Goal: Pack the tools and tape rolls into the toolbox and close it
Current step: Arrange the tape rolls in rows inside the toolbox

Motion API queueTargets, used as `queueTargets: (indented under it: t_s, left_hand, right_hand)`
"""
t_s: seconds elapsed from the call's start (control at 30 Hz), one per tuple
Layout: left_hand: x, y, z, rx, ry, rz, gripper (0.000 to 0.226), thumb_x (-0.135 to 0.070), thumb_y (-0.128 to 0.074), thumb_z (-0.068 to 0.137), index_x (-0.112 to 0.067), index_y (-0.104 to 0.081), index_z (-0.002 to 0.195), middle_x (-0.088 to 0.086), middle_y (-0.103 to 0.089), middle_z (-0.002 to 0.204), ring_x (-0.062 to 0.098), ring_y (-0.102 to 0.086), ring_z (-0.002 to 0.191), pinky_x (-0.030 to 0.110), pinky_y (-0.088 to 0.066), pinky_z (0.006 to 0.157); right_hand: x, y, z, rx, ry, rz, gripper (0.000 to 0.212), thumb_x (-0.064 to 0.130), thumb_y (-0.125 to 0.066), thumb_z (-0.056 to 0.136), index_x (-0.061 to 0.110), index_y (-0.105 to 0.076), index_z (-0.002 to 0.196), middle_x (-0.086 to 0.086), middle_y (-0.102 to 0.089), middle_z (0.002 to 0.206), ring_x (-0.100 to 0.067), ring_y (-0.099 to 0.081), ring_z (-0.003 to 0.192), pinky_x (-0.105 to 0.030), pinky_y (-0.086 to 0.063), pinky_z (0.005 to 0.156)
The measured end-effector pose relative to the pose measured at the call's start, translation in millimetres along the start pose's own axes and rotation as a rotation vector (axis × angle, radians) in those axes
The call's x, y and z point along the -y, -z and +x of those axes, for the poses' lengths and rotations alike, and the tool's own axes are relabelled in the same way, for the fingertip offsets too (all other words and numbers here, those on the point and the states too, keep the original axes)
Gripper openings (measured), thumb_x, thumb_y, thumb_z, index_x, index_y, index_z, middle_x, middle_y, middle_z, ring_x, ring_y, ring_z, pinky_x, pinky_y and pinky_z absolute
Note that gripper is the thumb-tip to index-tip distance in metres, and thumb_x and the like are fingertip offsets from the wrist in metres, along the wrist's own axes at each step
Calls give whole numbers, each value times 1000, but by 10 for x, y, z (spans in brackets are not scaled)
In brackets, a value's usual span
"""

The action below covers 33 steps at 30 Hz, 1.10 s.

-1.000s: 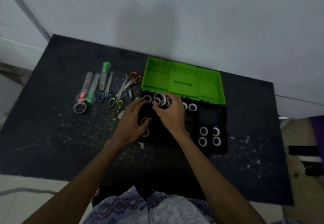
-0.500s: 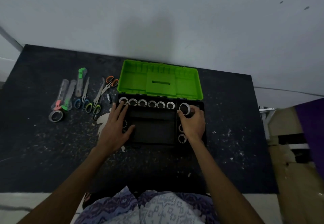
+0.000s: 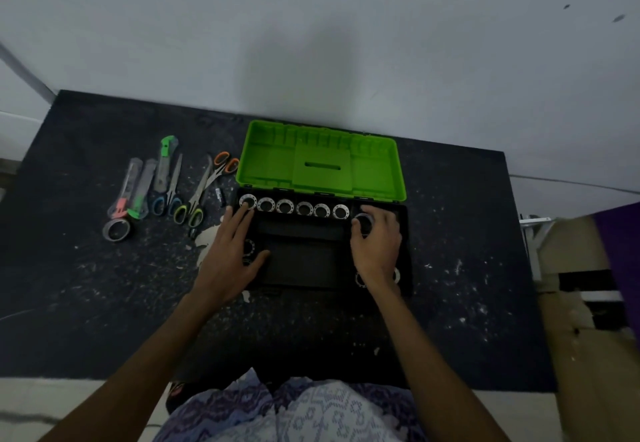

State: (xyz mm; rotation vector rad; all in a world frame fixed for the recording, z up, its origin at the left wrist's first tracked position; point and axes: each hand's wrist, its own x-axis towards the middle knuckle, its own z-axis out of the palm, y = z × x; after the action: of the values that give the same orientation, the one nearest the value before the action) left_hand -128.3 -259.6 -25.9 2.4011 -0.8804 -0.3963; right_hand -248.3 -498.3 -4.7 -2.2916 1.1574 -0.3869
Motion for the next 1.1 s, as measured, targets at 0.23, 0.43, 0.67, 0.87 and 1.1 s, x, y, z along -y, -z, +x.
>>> queueTargets:
  t_s: [0.23,0.43,0.67,0.87,1.1]
  left_hand:
    - [190,169,-189,-2,-7,-17,77,-57,-40,94,-19,-14,154,-6,-9,162,11,-10,148,29,-17,117]
    - [571,438,-494,-50,239,-85,59,-36,-44,99,-17,-25,152,6,-27,157,21,-28,143,34,-26,114]
    - [1304,701,-725,-133,539,-60,50,-20,-58,94,-1,-43,138,20,-45,139,35,-41,129,44,-34,107]
    - [1849,834,-546,-137,830,-95,61,-37,-64,85,-2,-47,131,23,-48,132,40,-45,123,50,-39,104]
    - [1791,952,-123,-181,870,10,70,-41,-72,81,-11,-41,136,21,-42,135,39,-40,127,55,-43,97]
  right_hand:
    - [865,-619,-212,269,441,73,31,24,-60,93,19,-58,123,-2,-51,121,-20,-47,114,-34,-42,98]
    - [1477,-1204,-308,354,675,76,36,23,-63,92,10,-57,125,-8,-52,123,-26,-47,116,-36,-41,97]
    - [1627,-1595,-327,339,741,-41,36,24,-58,93,10,-56,126,-10,-52,128,-28,-45,121,-41,-37,105]
    - [1617,-1618,-332,348,735,-79,37,24,-54,93,13,-54,129,-7,-51,133,-25,-43,125,-41,-34,110]
    - [1647,-1667,-359,339,720,-62,38,18,-56,90,12,-54,128,-5,-51,130,-22,-43,123,-38,-33,109]
